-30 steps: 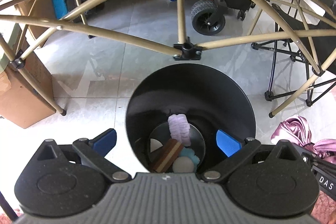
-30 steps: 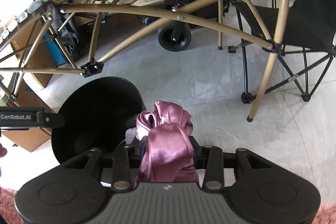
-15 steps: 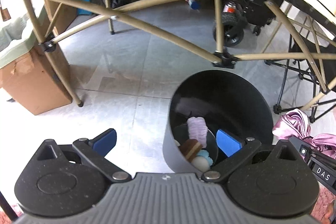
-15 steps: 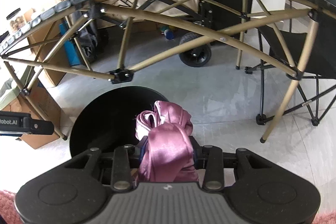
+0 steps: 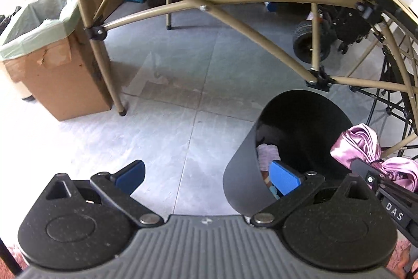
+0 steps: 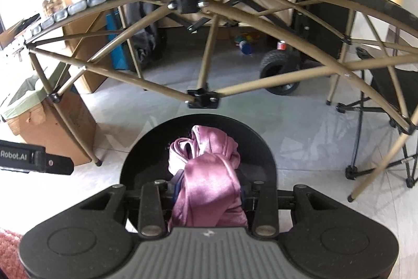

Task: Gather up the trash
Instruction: 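Move the right gripper over the bin and open it to drop the purple satin cloth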

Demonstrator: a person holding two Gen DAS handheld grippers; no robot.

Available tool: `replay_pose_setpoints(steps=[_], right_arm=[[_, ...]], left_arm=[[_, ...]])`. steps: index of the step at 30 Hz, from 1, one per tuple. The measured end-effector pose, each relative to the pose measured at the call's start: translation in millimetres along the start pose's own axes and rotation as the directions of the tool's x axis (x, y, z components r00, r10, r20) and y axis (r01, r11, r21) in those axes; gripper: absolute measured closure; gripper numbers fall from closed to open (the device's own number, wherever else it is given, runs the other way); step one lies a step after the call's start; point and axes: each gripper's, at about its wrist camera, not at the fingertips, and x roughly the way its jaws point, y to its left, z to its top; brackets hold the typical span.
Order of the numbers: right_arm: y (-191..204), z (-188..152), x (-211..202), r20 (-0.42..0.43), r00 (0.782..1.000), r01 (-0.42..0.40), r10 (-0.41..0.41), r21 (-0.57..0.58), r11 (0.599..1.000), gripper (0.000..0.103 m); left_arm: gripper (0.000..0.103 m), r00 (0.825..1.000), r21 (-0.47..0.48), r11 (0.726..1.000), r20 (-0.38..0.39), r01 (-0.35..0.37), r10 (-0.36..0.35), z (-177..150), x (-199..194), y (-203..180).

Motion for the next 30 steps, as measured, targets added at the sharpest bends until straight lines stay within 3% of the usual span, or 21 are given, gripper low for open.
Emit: replay_pose_setpoints(steps=[11,30], right_arm=[[21.8,12.3,32.8,-0.08,0.997,-0.021,0.019,-0.024,0.999,0.066],[31.1,13.5,65.4,-0.198,0.98,-0.022,0.022,0.002,1.0,0.065]], left_arm=[[0.0,0.998,-0.1,0.995,-0.062,-0.021,0.015,2.3,9.1,30.4],[0.0,0.992,-0.105,0.993,-0.119,-0.048,0.035,-1.6,20.6,33.2]])
